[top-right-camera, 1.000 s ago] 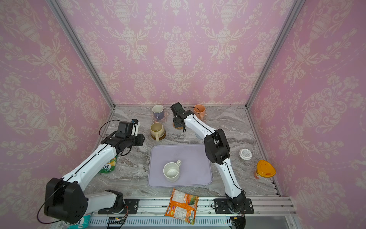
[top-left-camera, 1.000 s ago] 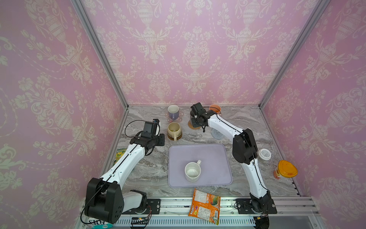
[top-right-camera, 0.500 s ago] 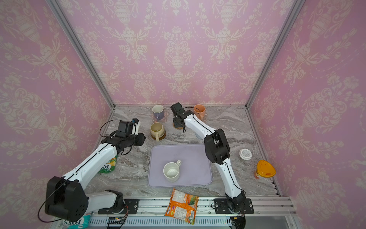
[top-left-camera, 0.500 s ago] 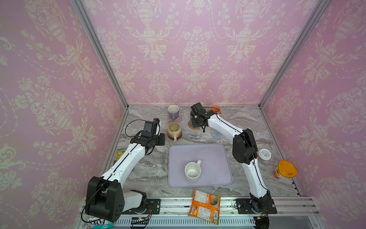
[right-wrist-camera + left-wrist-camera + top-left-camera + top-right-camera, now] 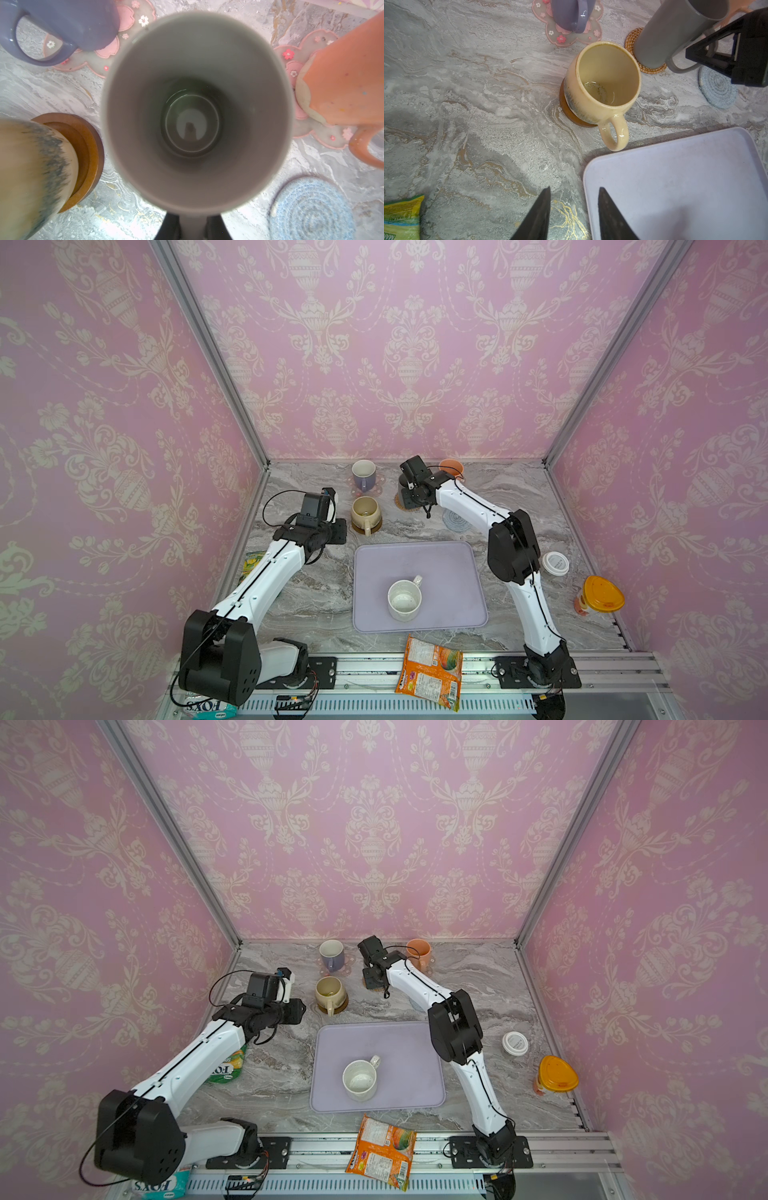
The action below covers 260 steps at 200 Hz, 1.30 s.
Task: Place cups on coasters
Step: Place the cup on the coaster.
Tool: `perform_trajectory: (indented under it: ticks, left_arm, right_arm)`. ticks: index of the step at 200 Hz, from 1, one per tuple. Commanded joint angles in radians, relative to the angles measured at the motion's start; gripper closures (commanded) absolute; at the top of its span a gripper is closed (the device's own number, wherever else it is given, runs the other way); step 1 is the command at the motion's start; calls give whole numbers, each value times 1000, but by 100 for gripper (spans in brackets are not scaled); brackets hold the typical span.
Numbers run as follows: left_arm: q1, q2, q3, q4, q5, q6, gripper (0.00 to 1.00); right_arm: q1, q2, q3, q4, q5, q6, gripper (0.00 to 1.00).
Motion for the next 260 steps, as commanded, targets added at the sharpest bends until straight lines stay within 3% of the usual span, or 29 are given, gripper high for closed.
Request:
perform_trajectory:
  ticks: [1, 162, 260]
  left_arm:
    - [9, 7, 29, -6, 15, -19, 59]
    - [9, 9, 38, -9, 21, -21, 59]
    - [9, 28, 31, 3, 23, -22, 59]
  right_arm:
    - [-1, 11, 40, 36, 10, 19, 100]
    - [-1, -80, -20, 149, 25, 15, 100]
    - [-7, -46, -5, 145, 51, 33, 100]
